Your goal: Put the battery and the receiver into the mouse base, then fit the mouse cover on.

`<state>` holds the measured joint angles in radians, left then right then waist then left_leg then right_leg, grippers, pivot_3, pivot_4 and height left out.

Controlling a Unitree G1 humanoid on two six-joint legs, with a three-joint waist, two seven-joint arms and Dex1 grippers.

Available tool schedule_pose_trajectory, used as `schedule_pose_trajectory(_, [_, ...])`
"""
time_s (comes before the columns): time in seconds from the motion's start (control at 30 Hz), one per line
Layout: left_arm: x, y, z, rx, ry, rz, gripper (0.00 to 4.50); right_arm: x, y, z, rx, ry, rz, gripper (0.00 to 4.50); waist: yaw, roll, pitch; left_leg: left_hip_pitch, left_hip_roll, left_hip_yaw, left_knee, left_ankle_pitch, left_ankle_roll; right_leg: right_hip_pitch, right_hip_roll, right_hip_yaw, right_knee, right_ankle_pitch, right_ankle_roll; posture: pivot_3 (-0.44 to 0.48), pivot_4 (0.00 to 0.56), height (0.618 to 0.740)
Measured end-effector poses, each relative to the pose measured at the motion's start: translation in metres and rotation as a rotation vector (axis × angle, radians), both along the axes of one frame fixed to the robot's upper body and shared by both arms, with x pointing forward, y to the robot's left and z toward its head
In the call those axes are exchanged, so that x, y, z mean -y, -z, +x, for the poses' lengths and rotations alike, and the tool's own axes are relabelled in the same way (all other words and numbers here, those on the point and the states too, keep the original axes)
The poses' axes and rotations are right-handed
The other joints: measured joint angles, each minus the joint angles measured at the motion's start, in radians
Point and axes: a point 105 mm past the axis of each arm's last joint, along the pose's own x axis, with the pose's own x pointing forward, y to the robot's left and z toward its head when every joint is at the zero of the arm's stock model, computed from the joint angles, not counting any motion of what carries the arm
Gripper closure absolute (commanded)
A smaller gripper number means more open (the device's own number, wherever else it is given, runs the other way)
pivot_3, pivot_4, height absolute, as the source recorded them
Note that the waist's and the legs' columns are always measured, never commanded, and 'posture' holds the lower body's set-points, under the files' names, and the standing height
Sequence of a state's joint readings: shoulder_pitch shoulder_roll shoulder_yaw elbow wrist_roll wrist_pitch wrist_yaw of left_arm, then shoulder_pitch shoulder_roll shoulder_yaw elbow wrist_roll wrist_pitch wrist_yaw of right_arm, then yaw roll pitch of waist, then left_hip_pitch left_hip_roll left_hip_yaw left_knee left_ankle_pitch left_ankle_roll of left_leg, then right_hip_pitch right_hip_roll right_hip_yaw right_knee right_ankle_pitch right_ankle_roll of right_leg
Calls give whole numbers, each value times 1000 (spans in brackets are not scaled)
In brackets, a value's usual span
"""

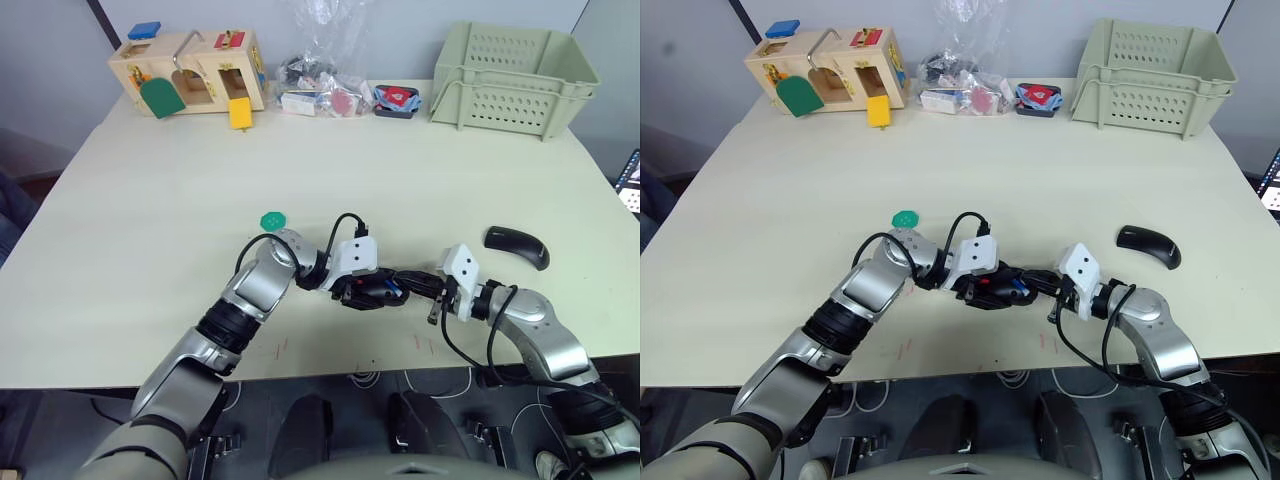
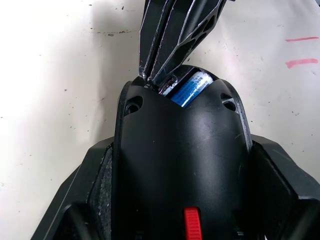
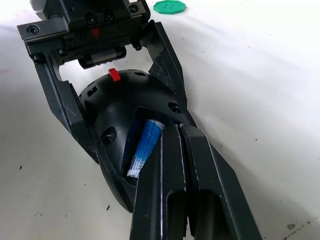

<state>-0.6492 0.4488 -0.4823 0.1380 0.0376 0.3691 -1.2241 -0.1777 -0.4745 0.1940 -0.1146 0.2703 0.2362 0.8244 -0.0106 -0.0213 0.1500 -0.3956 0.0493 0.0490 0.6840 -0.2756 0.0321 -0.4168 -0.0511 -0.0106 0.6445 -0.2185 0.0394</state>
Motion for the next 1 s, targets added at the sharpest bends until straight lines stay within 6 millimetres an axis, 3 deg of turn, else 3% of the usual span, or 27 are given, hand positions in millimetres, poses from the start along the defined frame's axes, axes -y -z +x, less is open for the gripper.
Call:
schedule_pose_trajectory(0.27, [-1,1,0,-9,-7,4,1566,-2,3,0,4,-31,-74,4466,-1,0,-3,4,0,0,-1,0,0,4,0,0,-1,0,0,0,150,740])
schedule_pose_trajectory(0.57, [-1,2,-1,-12,-10,5,1566,1,1,0,37,5,-3,4466,-2,0,-5,4,1,0,-1,0,0,3,1,0,-1,0,0,0,150,740])
schedule_pose_trajectory(0.77, [-1,2,-1,-11,-10,5,1566,16,-10,-7,59,38,129,4466,-2,0,-5,3,1,0,-1,0,0,3,1,0,-1,0,0,0,150,740])
schedule_pose_trajectory(0.87, [-1,2,-2,-12,-8,3,1566,32,-14,-12,-41,87,198,4466,1,1,-5,3,1,-1,-1,0,0,3,0,0,-2,0,-1,0,150,740])
schedule_pose_trajectory(1.0, [-2,2,-2,-10,-9,5,1566,51,-17,-21,-40,107,155,4466,0,1,-5,3,1,0,-1,0,0,3,1,0,-2,-2,-3,0,150,740])
